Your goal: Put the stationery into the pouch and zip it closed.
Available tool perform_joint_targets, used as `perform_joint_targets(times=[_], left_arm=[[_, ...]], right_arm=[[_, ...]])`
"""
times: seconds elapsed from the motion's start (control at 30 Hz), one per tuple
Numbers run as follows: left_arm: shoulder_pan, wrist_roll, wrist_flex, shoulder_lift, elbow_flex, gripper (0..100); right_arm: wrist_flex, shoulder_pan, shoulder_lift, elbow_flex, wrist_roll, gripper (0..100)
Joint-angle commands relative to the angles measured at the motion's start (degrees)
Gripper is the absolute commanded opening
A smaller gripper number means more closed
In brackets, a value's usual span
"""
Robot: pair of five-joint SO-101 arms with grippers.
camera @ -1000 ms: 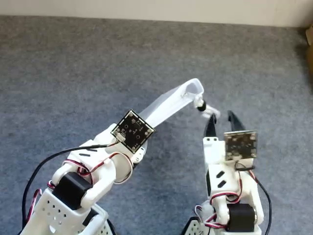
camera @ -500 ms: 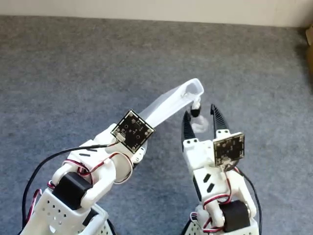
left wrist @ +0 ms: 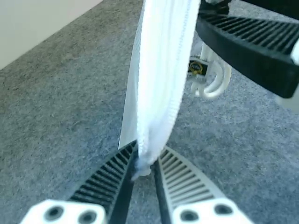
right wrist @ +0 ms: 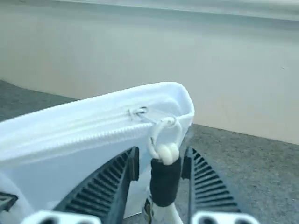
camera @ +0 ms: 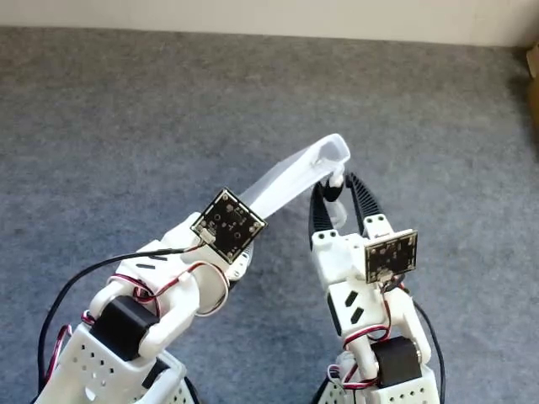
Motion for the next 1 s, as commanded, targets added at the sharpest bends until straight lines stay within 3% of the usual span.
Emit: perform_joint_targets(times=[0.0,0.07,0.2,0.5,0.6,0.97], left_arm=[[-1.3,0.6,1.0,0.3,0.0,1],[-1.3,0.6,1.0,0.3,0.0,1],[-1.3,0.6,1.0,0.3,0.0,1],[-1.3,0.6,1.0,0.3,0.0,1],[-1.3,0.6,1.0,0.3,0.0,1],[-1.3,0.6,1.0,0.3,0.0,1]], right_arm=[[-1.8,1.3,0.0,0.0,0.7,8.0],[-1.5,2.9,0.0,-0.4,2.6,0.2],[5.3,5.8,0.0,-0.8,3.3,0.4],[22.7,6.2,1.6,-16.4,3.3,0.5],[23.6,7.3,8.0,-19.8,3.3,0.5],[19.1,24.9,39.1,-37.0,3.2,0.5]])
